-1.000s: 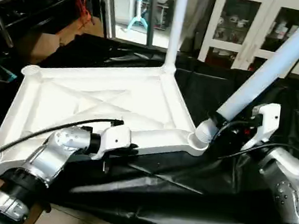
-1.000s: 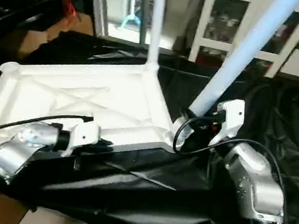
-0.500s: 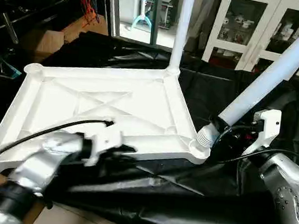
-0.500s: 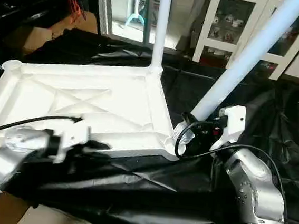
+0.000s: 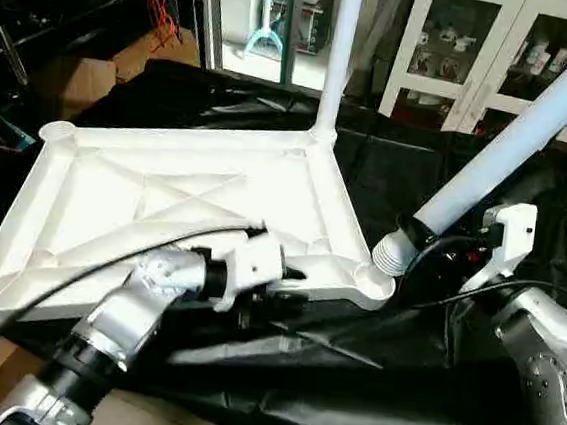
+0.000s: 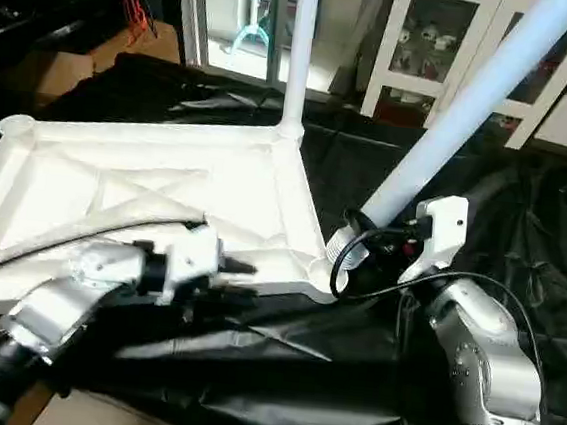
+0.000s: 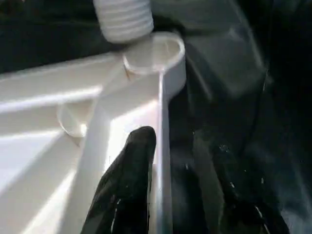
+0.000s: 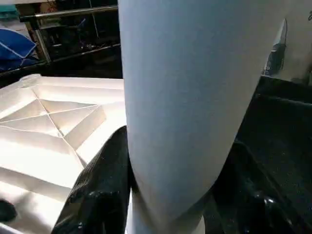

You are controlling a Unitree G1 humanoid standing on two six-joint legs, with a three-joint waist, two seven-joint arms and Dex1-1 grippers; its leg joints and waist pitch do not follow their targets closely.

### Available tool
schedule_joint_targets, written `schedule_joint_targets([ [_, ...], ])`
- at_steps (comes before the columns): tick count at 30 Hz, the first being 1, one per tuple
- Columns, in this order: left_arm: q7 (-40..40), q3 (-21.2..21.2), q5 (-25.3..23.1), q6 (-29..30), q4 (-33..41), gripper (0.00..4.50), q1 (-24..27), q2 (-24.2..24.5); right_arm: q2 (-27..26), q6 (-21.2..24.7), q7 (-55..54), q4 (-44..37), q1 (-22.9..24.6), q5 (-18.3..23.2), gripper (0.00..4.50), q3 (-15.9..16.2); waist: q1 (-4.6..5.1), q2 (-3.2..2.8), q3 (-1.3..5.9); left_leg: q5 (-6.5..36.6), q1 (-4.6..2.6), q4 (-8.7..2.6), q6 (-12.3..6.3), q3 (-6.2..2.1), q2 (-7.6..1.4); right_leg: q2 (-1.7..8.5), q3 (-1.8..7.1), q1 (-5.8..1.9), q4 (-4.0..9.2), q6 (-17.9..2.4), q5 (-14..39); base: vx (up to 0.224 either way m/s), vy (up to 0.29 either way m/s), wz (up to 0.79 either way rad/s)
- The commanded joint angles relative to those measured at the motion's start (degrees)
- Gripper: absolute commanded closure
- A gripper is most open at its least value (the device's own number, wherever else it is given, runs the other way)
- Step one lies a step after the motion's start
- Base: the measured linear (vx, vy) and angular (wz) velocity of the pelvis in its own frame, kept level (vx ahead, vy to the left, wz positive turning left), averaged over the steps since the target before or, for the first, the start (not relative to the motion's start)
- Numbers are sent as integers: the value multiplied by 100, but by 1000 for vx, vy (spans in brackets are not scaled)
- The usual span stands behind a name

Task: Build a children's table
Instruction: Insert table leg to table base

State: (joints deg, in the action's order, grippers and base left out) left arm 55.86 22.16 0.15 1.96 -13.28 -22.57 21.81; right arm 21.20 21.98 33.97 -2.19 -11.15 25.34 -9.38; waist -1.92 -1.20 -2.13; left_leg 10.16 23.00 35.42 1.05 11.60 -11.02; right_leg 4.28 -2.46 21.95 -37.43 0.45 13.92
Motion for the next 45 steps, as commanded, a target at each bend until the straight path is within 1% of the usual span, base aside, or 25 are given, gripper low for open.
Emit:
schedule_joint_targets([
  [1, -67, 85, -163, 59, -67, 300, -87, 23, 64, 35, -26, -244, 39, 65, 266, -64, 4, 99, 386, 305, -164, -324, -373, -124, -216, 320, 229, -244, 400, -1275, -580, 0, 0, 0],
  [2, -73, 97, -184, 72, -81, 300, -92, 24, 67, 43, -28, -264, 51, 65, 266, -66, 2, 98, 385, 288, -157, -323, -385, -125, -213, 321, 229, -246, 393, -1286, -624, 0, 0, 0],
  [3, -97, 102, -200, 68, -104, 300, -104, 15, 71, 44, -25, -265, 53, 63, 266, -68, -2, 70, 385, 286, -161, -325, -391, -129, -215, 324, 226, -242, 392, -1295, -646, 0, 0, 0],
  [5, -230, 126, -324, 6, -269, 300, -179, -15, 84, 45, -16, -274, 68, 58, 266, -69, 2, 86, 382, 334, -165, -323, -410, -123, -213, 324, 226, -240, 402, -1322, -651, 0, 0, 0],
  [6, -240, 134, -346, -5, -300, 300, -193, -19, 87, 44, -14, -272, 68, 57, 266, -70, -3, 66, 379, 357, -165, -323, -406, -125, -210, 322, 226, -239, 409, -1313, -607, 0, 0, 0],
  [9, -418, 207, -623, -145, -619, 300, -294, -16, 104, 38, -2, -295, 100, 25, 266, -36, 1, 72, 372, 483, -176, -338, -333, -127, -218, 323, 229, -234, 432, -1292, -445, 0, 0, 0],
  [10, -521, 245, -757, -214, -736, 300, -327, -1, 125, 27, 17, -302, 116, 2, 266, -15, -3, 58, 370, 513, -179, -341, -314, -132, -221, 327, 227, -235, 433, -1288, -414, 0, 0, 0],
  [11, -504, 249, -757, -187, -755, 300, -326, -2, 133, 26, 23, -298, 119, -2, 266, -16, 3, 75, 363, 573, -173, -346, -290, -131, -220, 332, 229, -240, 443, -1279, -344, 0, 0, 0],
  [14, -517, 241, -750, -182, -771, 300, -323, -16, 146, 21, 35, -293, 129, -8, 266, -18, 2, 81, 365, 596, -167, -345, -277, -132, -218, 341, 232, -244, 451, -1274, -246, 0, 0, 0],
  [16, -557, 214, -739, -214, -804, 329, -333, -58, 182, -38, 88, -250, 129, -53, 266, 3, 6, 92, 364, 614, -168, -344, -280, -130, -217, 338, 230, -237, 456, -1278, -202, 0, 0, 0],
  [18, -501, 231, -729, -211, -864, 337, -362, -88, 219, -118, 159, -166, 106, -100, 266, 28, 3, 86, 360, 646, -169, -344, -279, -129, -217, 341, 231, -232, 466, -1277, -118, 0, 0, 0],
  [20, -472, 296, -803, -249, -969, 370, -383, -89, 253, -221, 242, -25, 69, -159, 266, 60, -3, 80, 362, 654, -171, -344, -271, -132, -220, 341, 231, -229, 467, -1269, -79, 0, 0, 0],
  [24, -411, 399, -935, -211, -1078, 387, -403, -59, 297, -255, 331, 110, -41, -164, 266, 90, -4, 99, 357, 685, -164, -342, -286, -127, -213, 348, 231, -227, 477, -1277, -6, 0, 0, 0],
  [26, -431, 488, -1073, -206, -1166, 411, -410, -12, 320, -280, 383, 189, -134, -184, 266, 136, 7, 104, 351, 722, -169, -348, -279, -132, -216, 342, 226, -219, 484, -1273, 97, 0, 0, 0],
  [29, -517, 483, -1122, -217, -1239, 411, -437, -34, 322, -282, 403, 229, -193, -197, 266, 148, -12, 122, 333, 828, -174, -355, -214, -127, -218, 352, 233, -210, 513, -1203, 386, 0, 0, 0],
  [31, -454, 529, -1160, -218, -1287, 411, -465, -14, 322, -298, 431, 256, -222, -205, 266, 165, -10, 134, 333, 808, -166, -356, -211, -127, -213, 350, 234, -213, 515, -1187, 406, 0, 0, 0],
  [33, -404, 556, -1176, -208, -1309, 437, -474, 9, 320, -315, 466, 287, -243, -207, 266, 187, -6, 133, 333, 788, -168, -362, -218, -132, -219, 346, 232, -206, 513, -1178, 397, 0, 0, 0],
  [36, -266, 551, -1105, -158, -1279, 441, -457, 33, 307, -342, 548, 381, -305, -215, 266, 230, 12, 140, 331, 836, -163, -365, -191, -134, -210, 352, 232, -210, 519, -1162, 531, 0, 0, 0],
  [39, -119, 543, -993, -159, -1256, 448, -446, 58, 276, -433, 734, 598, -443, -212, 266, 325, 19, 81, 339, 827, -172, -363, -193, -138, -217, 350, 236, -199, 514, -1218, 406, 0, 0, 0],
  [40, -75, 546, -967, -168, -1253, 448, -440, 67, 268, -436, 795, 647, -470, -187, 266, 340, 28, 107, 343, 826, -164, -360, -195, -134, -209, 344, 233, -210, 504, -1256, 320, 0, 0, 0],
  [41, 147, 574, -861, -225, -1220, 448, -389, 123, 244, -362, 1146, 828, -549, 17, 266, 363, 27, 110, 354, 827, -163, -346, -238, -128, -201, 351, 234, -218, 492, -1298, 238, 0, 0, 0],
  [42, 275, 586, -792, -238, -1174, 448, -348, 152, 254, -419, 1315, 937, -578, 44, 266, 388, 24, 106, 353, 800, -159, -352, -260, -135, -206, 356, 233, -220, 492, -1315, 210, 0, 0, 0],
  [43, 376, 591, -743, -245, -1132, 448, -309, 176, 268, -491, 1422, 1039, -603, 27, 266, 416, 27, 110, 352, 737, -146, -350, -307, -131, -210, 350, 233, -224, 482, -1343, 95, 0, 0, 0],
  [44, 574, 604, -656, -234, -1007, 448, -216, 231, 294, -773, 1620, 1352, -705, -55, 266, 442, 34, 135, 341, 663, -144, -347, -381, -124, -213, 347, 230, -218, 471, -1388, -37, 0, 0, 0],
  [45, 574, 604, -656, -234, -1007, 448, -216, 231, 294, -773, 1620, 1352, -705, -55, 266, 442, 30, 125, 349, 647, -153, -344, -393, -123, -219, 351, 227, -217, 456, -1417, -76, 0, 0, 0],
])
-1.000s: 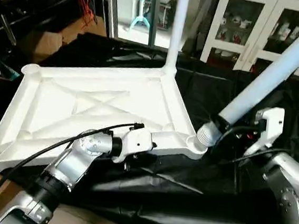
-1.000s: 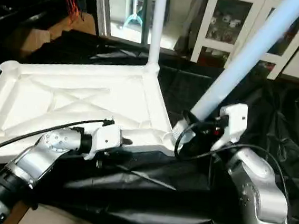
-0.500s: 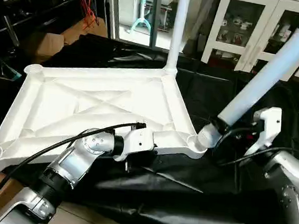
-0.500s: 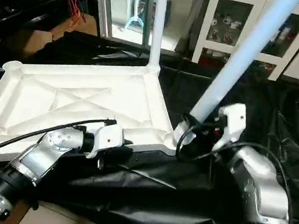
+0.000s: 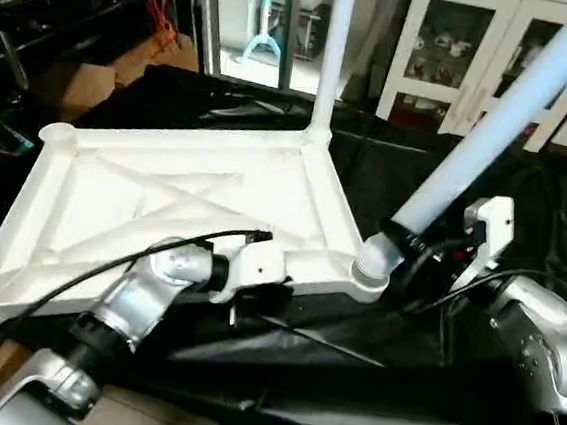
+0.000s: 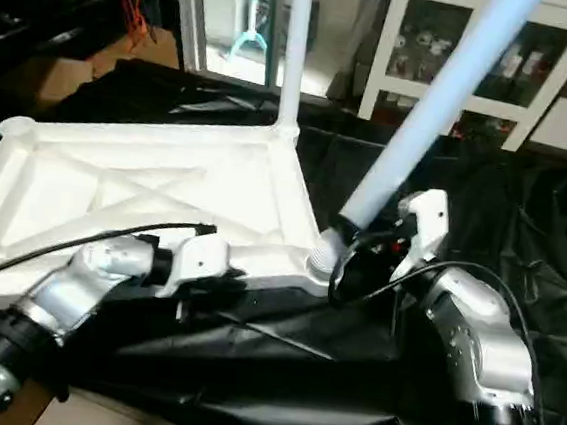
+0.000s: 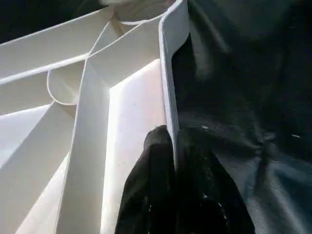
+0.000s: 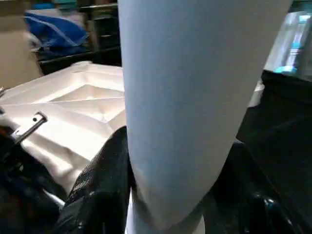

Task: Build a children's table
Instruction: Insert table leg to table base

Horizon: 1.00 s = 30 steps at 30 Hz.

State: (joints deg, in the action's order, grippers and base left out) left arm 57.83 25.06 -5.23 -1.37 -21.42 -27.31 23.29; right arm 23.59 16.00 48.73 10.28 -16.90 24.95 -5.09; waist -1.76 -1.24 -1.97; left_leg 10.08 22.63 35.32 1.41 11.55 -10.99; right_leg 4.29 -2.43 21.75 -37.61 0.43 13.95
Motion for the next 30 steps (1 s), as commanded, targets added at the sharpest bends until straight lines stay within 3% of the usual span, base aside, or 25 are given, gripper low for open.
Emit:
schedule_joint_targets([
  [1, 433, 317, -100, 101, -157, 448, 281, 94, 62, -243, 202, 208, -169, -20, 266, 7, 19, 147, 321, 641, -112, -339, -462, -113, -217, 341, 227, -196, 483, -1409, -104, 0, 0, 0],
  [2, 537, 310, -28, 94, -48, 448, 365, 129, 96, -457, 430, 468, -238, -27, 266, -9, 28, 186, 319, 635, -113, -334, -504, -105, -215, 342, 223, -192, 480, -1439, -104, 0, 0, 0],
  [4, 619, 306, 33, 106, 63, 448, 432, 169, 137, -512, 587, 599, -267, -2, 266, -26, 4, 164, 307, 657, -127, -330, -526, -98, -219, 349, 230, -186, 493, -1430, 4, 0, 0, 0],
  [8, 648, 300, 68, 39, 147, 448, 519, 262, 277, -335, 1017, 594, -244, 122, 266, 36, 6, 184, 287, 670, -124, -347, -559, -106, -229, 335, 223, -191, 500, -1356, 151, 0, 0, 0],
  [9, 653, 299, 72, 31, 152, 448, 524, 268, 301, -301, 1094, 582, -235, 139, 266, 48, 21, 249, 278, 683, -113, -347, -570, -95, -224, 331, 225, -192, 510, -1344, 179, 0, 0, 0],
  [10, 669, 297, 80, 20, 169, 450, 539, 285, 346, -216, 1217, 523, -208, 184, 266, 69, 10, 219, 274, 690, -118, -349, -567, -101, -223, 341, 226, -190, 511, -1338, 247, 0, 0, 0],
  [18, 761, 256, 55, 19, 236, 450, 570, 365, 572, -17, 1817, 263, -86, 443, 266, 135, 15, 210, 267, 744, -129, -367, -529, -106, -232, 337, 226, -179, 535, -1311, 405, 0, 0, 0],
  [22, 799, 247, 76, -11, 239, 450, 541, 384, 670, -106, 1990, 239, 12, 323, 266, 215, 15, 201, 255, 808, -128, -377, -490, -108, -234, 336, 229, -176, 550, -1310, 440, 0, 0, 0],
  [25, 888, 249, 149, -112, 259, 450, 514, 401, 716, -232, 2121, 335, 79, 187, 266, 315, 19, 160, 242, 853, -131, -390, -456, -115, -235, 337, 228, -164, 556, -1327, 435, 0, 0, 0],
  [26, 918, 244, 172, -129, 273, 450, 517, 405, 736, -249, 2186, 349, 102, 156, 266, 349, 29, 180, 242, 890, -133, -392, -457, -114, -236, 332, 227, -164, 559, -1335, 436, 0, 0, 0],
  [27, 949, 241, 184, -157, 291, 450, 522, 420, 779, -279, 2272, 384, 130, 101, 266, 400, 15, 156, 238, 906, -141, -395, -450, -116, -241, 344, 231, -163, 563, -1344, 450, 0, 0, 0],
  [30, 979, 232, 199, -171, 310, 450, 532, 433, 829, -315, 2357, 410, 154, 40, 266, 451, 18, 166, 231, 913, -141, -408, -454, -116, -246, 339, 230, -167, 565, -1363, 416, 0, 0, 0],
])
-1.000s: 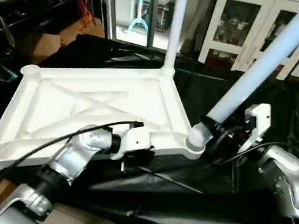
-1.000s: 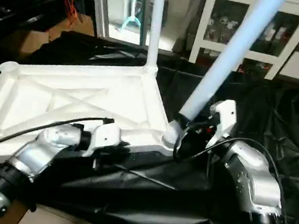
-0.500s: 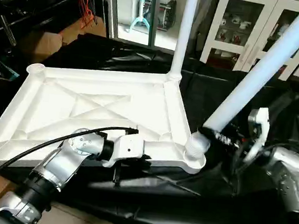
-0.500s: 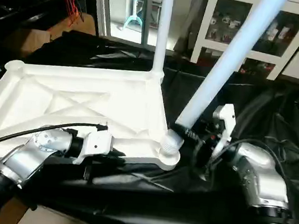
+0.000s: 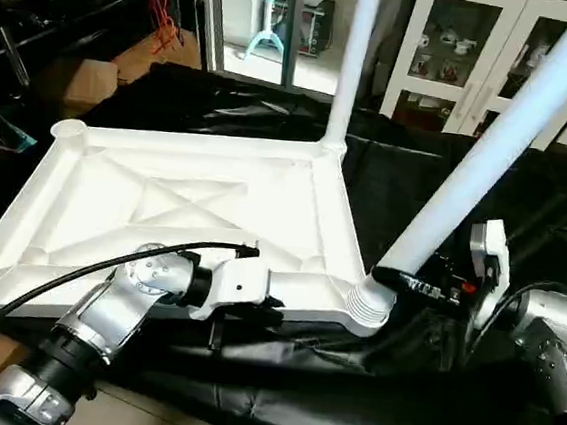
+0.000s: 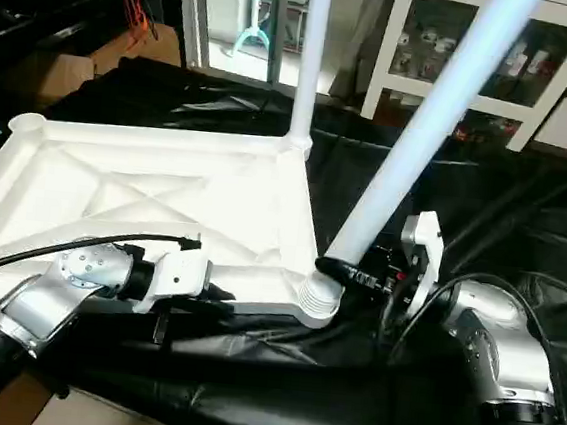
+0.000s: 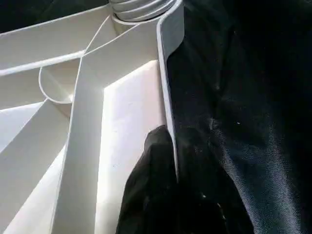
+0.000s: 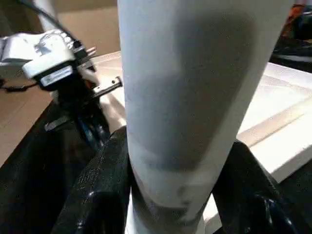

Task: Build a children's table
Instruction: Insert table leg to table base

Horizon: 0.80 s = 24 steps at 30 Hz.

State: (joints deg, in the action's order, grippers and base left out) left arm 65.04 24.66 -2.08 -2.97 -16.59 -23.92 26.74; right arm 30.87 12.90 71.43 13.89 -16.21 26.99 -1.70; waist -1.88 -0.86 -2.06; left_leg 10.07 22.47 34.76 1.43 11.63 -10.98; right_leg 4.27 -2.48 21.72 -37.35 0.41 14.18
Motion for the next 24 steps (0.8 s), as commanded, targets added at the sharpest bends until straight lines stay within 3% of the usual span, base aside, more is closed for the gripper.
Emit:
schedule_joint_targets([
  [1, 287, 250, -86, -46, -152, 450, 203, 95, 174, 25, 209, 79, 115, -188, 266, 170, 28, 121, 237, 930, -127, -354, -455, -125, -247, 342, 233, -162, 541, -1368, 408, 0, 0, 0],
  [6, 448, 198, 109, -115, -2, 450, 245, 108, 408, 219, 615, 163, 187, -220, 266, 398, 15, 121, 194, 1232, -165, -394, -359, -123, -260, 356, 235, -157, 613, -1324, 924, 0, 0, 0],
  [12, 553, 149, 258, -89, 222, 450, 279, 121, 660, 272, 1101, 391, 271, -392, 266, 686, -10, 133, 186, 1205, -172, -409, -350, -125, -276, 361, 243, -157, 612, -1357, 857, 0, 0, 0],
  [18, 505, 101, 207, -77, 186, 450, 256, 143, 729, -336, 1178, 714, 363, -873, 266, 965, 8, 149, 153, 1462, -174, -446, -247, -143, -281, 377, 247, -139, 657, -1286, 1255, 0, 0, 0],
  [19, 493, 93, 189, -87, 175, 450, 260, 163, 756, -713, 1114, 894, 391, -1160, 266, 1116, 8, 149, 155, 1474, -177, -450, -236, -145, -282, 377, 248, -140, 659, -1277, 1270, 0, 0, 0],
  [22, 493, 93, 189, -87, 175, 450, 260, 163, 756, -713, 1114, 894, 391, -1160, 266, 1116, 23, 152, 141, 1639, -190, -470, -176, -151, -284, 378, 253, -122, 683, -1226, 1436, 0, 0, 0],
  [24, 493, 93, 189, -87, 175, 450, 260, 163, 756, -713, 1114, 894, 391, -1160, 266, 1116, 41, 168, 100, 2016, -225, -502, -57, -165, -287, 387, 264, -92, 743, -1124, 1956, 0, 0, 0],
])
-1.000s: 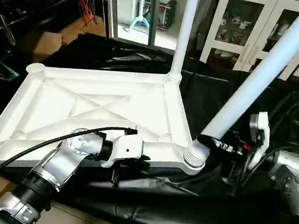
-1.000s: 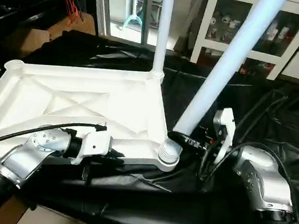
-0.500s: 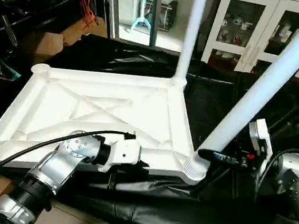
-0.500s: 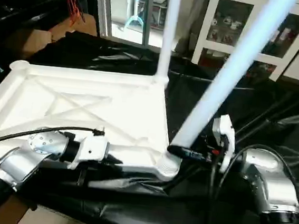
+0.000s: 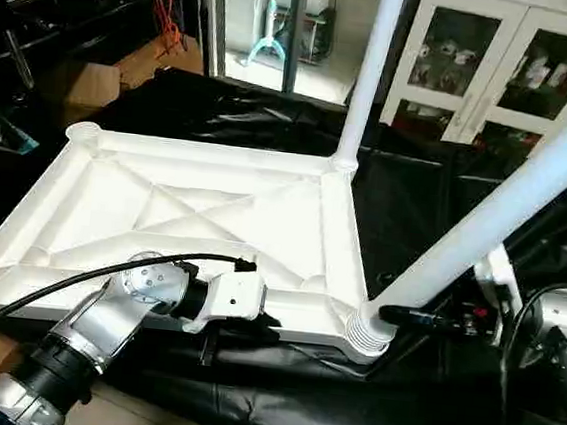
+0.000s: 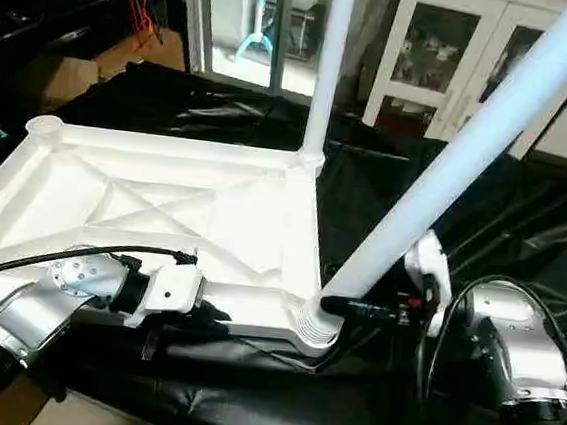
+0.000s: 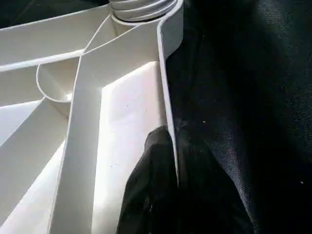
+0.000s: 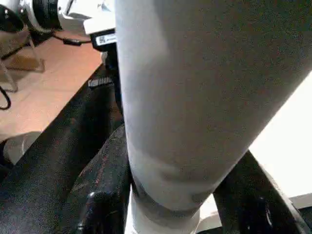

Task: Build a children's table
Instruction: Insert table leg to table base

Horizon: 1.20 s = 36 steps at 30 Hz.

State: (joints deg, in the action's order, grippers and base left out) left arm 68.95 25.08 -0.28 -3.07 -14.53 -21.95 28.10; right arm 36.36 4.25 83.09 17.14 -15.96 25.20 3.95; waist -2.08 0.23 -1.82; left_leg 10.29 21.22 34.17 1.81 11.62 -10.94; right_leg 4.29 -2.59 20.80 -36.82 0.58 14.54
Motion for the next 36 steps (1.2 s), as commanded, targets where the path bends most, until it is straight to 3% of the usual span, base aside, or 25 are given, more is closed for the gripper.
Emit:
schedule_joint_targets([
  [1, 103, 51, 10, -77, -31, 450, 64, 27, 207, 152, -51, 569, 366, -982, 266, 552, 69, 63, 60, 2221, -130, -454, -7, -179, -291, 393, 278, 18, 717, -1067, 2270, 0, 0, 0],
  [7, 103, 51, 10, -77, -31, 450, 64, 27, 207, 152, -51, 569, 366, -982, 266, 552, 80, 74, 78, 2263, -139, -488, 31, -191, -308, 378, 296, 15, 701, -1152, 1932, 0, 0, 0],
  [21, 103, 51, 10, -77, -31, 450, 64, 27, 207, 152, -51, 569, 366, -982, 266, 552, 90, 85, 42, 2502, -153, -536, 95, -213, -322, 405, 315, 64, 772, -1018, 2393, 0, 0, 0],
  [25, 103, 51, 10, -77, -31, 450, 64, 27, 207, 152, -51, 569, 366, -982, 266, 552, 92, 86, 48, 2424, -146, -554, 79, -210, -325, 403, 316, 54, 777, -1027, 2265, 0, 0, 0],
  [26, 95, 47, -14, -77, -23, 450, 76, 53, 201, -217, -135, 809, 354, -1178, 266, 675, 83, 58, 43, 2429, -143, -562, 81, -216, -326, 408, 318, 54, 776, -1038, 2241, 0, 0, 0],
  [27, 62, 32, -11, -18, -6, 450, 71, 40, 164, -233, -216, 841, 327, -1212, 266, 686, 88, 72, 46, 2447, -141, -558, 87, -210, -331, 417, 317, 61, 785, -1039, 2247, 0, 0, 0],
  [28, -517, -247, 49, 1041, 281, 450, -12, -187, -499, -467, -1639, 1377, -162, -1766, 266, 848, 129, 125, 75, 2373, -138, -557, 159, -205, -342, 431, 312, 62, 701, -1113, 2179, 0, 0, 0],
  [29, -687, -331, 67, 1352, 362, 450, -36, -252, -700, -471, -2032, 1497, -311, -1876, 266, 866, 225, 128, 20, 2341, -55, -586, 280, -235, -263, 420, 275, 50, 733, -1042, 2572, 0, 0, 0],
  [30, -766, -374, 77, 1497, 392, 450, -49, -280, -792, -456, -2221, 1542, -385, -1929, 266, 871, 296, 129, 34, 2421, -31, -595, 386, -303, -255, 438, 239, 14, 765, -818, 3058, 0, 0, 0],
  [31, -759, -368, 57, 1469, 372, 450, -48, -262, -775, -481, -2184, 1547, -385, -1928, 266, 872, 310, 120, 24, 2506, -25, -602, 400, -322, -251, 436, 231, 28, 788, -713, 3233, -49, -21, -25],
  [32, -752, -367, 51, 1459, 362, 450, -48, -252, -764, -494, -2167, 1550, -384, -1932, 266, 875, 318, 99, 85, 2407, -44, -600, 341, -340, -280, 439, 251, 10, 803, -704, 2875, 0, 0, 0],
  [33, -744, -366, 51, 1452, 354, 450, -49, -245, -756, -504, -2152, 1548, -382, -1932, 266, 876, 333, 102, 74, 2424, -42, -605, 295, -334, -285, 410, 251, 23, 800, -762, 2627, 0, 0, 0],
  [34, -742, -366, 52, 1451, 353, 450, -49, -244, -755, -506, -2148, 1547, -381, -1931, 266, 875, 338, 101, 56, 2635, -95, -600, 256, -310, -284, 379, 250, 71, 817, -858, 2446, 0, 0, 0],
  [35, -737, -365, 52, 1453, 344, 450, -54, -245, -750, -507, -2116, 1540, -374, -1917, 266, 873, 349, 97, 71, 2579, -77, -613, 202, -303, -287, 362, 259, 34, 770, -1016, 1985, 0, 0, 0],
  [36, -738, -364, 50, 1454, 339, 450, -57, -246, -747, -507, -2096, 1536, -371, -1908, 266, 873, 349, 97, 71, 2579, -77, -613, 202, -303, -287, 362, 259, 34, 770, -1016, 1985, 0, 0, 0],
])
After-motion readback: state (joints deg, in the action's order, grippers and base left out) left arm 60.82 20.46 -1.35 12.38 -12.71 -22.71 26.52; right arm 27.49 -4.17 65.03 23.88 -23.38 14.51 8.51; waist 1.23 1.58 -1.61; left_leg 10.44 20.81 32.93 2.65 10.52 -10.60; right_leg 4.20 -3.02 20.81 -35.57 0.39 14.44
